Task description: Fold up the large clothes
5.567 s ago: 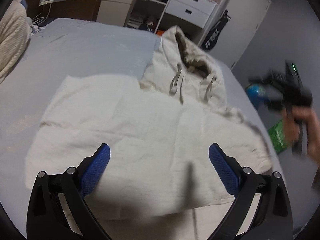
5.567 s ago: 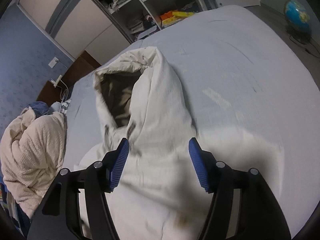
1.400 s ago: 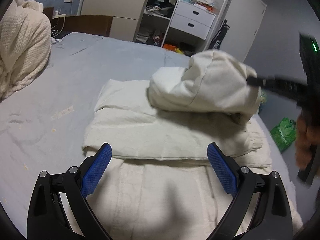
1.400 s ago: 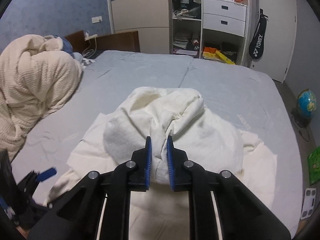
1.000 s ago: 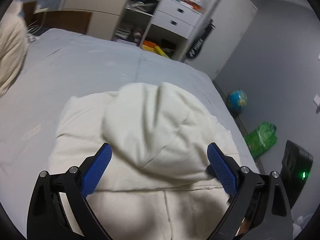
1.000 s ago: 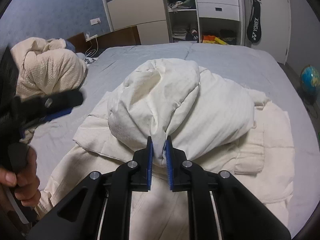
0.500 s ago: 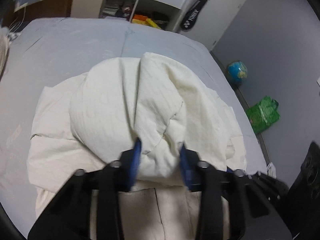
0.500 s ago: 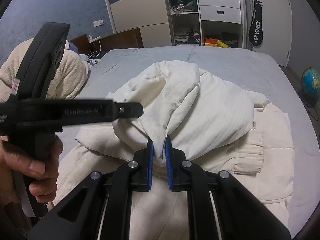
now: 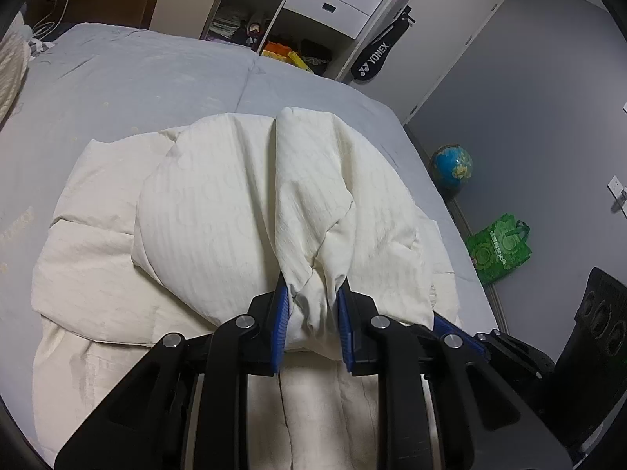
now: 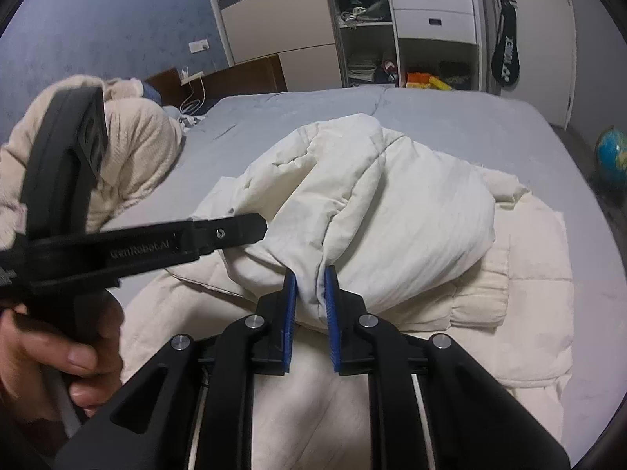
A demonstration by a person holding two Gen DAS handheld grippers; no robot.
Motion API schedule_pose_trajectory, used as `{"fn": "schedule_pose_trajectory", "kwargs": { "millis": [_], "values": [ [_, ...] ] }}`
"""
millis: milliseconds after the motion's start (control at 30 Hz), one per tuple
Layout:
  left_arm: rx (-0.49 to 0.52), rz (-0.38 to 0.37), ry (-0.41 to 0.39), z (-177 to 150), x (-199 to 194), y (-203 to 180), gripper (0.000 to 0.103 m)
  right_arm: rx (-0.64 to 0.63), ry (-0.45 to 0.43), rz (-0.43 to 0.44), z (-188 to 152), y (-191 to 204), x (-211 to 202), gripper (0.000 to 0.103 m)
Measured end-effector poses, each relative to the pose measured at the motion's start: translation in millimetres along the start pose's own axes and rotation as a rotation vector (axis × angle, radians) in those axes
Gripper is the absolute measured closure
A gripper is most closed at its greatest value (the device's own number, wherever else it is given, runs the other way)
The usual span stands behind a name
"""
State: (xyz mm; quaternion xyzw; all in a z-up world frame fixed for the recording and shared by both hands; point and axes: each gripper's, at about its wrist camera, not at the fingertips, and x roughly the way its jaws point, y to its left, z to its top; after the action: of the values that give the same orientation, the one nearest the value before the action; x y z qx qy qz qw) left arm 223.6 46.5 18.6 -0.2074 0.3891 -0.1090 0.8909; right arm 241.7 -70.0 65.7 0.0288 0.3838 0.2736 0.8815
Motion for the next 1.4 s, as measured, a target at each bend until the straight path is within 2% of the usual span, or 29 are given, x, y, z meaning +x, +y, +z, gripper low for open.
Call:
{"fn": "schedule_pose_trajectory", "kwargs": {
  "millis": [100, 267, 367, 433, 467, 600, 800, 1000, 1267, 1333, 1400],
  "values": [
    [-0.006, 0.003, -0.004, -1, 1, 2, 0.082, 0.035, -0.023, 0.023, 3, -5, -7, 0.089],
    [-0.027, 0.007, 0.004, -8, 5, 12, 0.082, 0.126, -0.089, 0.008, 22, -20, -20, 0.088],
    [-0.038, 0.005, 0.008, -13, 7, 17, 0.082, 0.14, -0.068, 0.008, 43, -25, -9, 0.08],
    [-0.049, 0.006, 0.015, -16, 10, 19, 0.082, 0.135, -0.03, 0.012, 52, -27, 8, 0.072],
    [-0.05, 0.01, 0.018, -17, 12, 20, 0.082, 0.134, -0.003, 0.009, 53, -28, 18, 0.072],
    [-0.059, 0.029, 0.043, -21, 22, 28, 0.082, 0.086, 0.106, -0.107, 36, -36, 58, 0.072],
    [-0.079, 0.04, 0.101, -36, 47, 43, 0.077, -0.021, 0.167, -0.212, -5, -41, 86, 0.072],
    [-0.069, 0.04, 0.117, -45, 63, 50, 0.076, -0.012, 0.16, -0.193, -27, -54, 98, 0.073],
    [-0.034, 0.056, 0.12, -44, 78, 40, 0.076, -0.007, 0.146, -0.18, -34, -62, 107, 0.073],
    [-0.041, 0.039, 0.11, -46, 71, 38, 0.075, -0.007, 0.137, -0.173, -35, -63, 105, 0.073],
    [-0.043, 0.016, 0.094, -47, 60, 43, 0.068, -0.004, 0.127, -0.165, -37, -63, 101, 0.072]
  ]
}}
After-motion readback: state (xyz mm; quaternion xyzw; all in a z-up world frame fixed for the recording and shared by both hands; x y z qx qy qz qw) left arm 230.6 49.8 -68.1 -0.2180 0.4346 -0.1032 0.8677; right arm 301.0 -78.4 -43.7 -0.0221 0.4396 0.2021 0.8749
